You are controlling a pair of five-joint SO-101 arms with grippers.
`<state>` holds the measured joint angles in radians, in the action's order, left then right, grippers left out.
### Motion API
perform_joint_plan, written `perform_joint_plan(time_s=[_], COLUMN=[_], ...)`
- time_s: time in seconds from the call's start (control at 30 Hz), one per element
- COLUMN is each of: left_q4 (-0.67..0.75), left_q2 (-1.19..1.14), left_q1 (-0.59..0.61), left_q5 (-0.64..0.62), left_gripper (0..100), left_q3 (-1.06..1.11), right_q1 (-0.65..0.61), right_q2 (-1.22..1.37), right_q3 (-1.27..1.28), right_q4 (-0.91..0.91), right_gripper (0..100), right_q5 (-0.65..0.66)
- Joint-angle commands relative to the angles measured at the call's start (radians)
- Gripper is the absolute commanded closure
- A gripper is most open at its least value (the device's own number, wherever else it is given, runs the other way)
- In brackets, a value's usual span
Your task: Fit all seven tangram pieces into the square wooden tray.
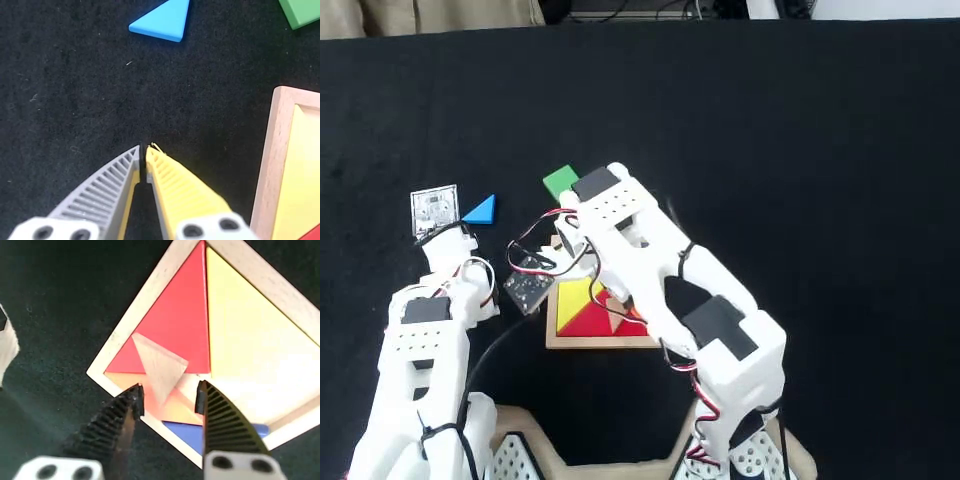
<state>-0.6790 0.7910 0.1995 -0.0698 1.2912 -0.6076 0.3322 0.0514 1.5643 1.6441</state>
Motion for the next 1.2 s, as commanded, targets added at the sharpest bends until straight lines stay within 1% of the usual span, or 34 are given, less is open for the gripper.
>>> perform_joint_plan(time_s=[0.0,0.13,0.17,0.23,0.3,0.33,0.37,0.43,0.5,0.6,0.67,0.73,0.93,1.17], left_q4=[0.014,0.014,0.014,0.012,0.009,0.008,0.008,0.008,0.008,0.008,0.008,0.008,0.008,0.008], left_q2=[0.011,0.011,0.012,0.015,0.018,0.018,0.018,0.018,0.018,0.018,0.015,0.015,0.014,0.015], left_q1=[-0.01,-0.01,-0.01,-0.01,-0.01,-0.01,-0.01,-0.01,-0.01,-0.01,-0.01,-0.01,-0.01,-0.01], left_q5=[0.002,0.002,0.002,0.002,0.002,0.002,0.002,0.002,0.002,0.002,0.002,0.002,0.002,0.002], left_gripper=[97,97,97,97,97,97,97,97,97,97,97,97,97,97], left_q3=[-0.007,-0.007,-0.007,-0.007,-0.007,-0.007,-0.007,-0.007,-0.007,-0.007,-0.007,-0.007,-0.007,-0.007], right_q1=[-0.012,-0.003,0.005,0.017,0.029,0.032,0.031,0.032,0.032,0.031,0.031,0.031,0.003,-0.04], right_q2=[-0.035,-0.159,-0.2,-0.291,-0.364,-0.398,-0.423,-0.452,-0.46,-0.458,-0.461,-0.466,-0.467,-0.458], right_q3=[-0.056,-0.091,-0.091,-0.062,0.008,0.056,0.117,0.254,0.374,0.493,0.512,0.512,0.516,0.532], right_q4=[0.031,0.163,0.189,0.184,0.158,0.133,0.097,-0.002,-0.121,-0.311,-0.371,-0.381,-0.425,-0.394], right_gripper=[83.2,83.2,83.2,84.1,90.6,96.2,99.5,96.4,99.1,98.8,98.8,98.8,98.8,98.8], right_q5=[-0.017,-0.035,-0.066,-0.155,-0.258,-0.307,-0.361,-0.47,-0.566,-0.735,-0.867,-0.959,-1.049,-1.056])
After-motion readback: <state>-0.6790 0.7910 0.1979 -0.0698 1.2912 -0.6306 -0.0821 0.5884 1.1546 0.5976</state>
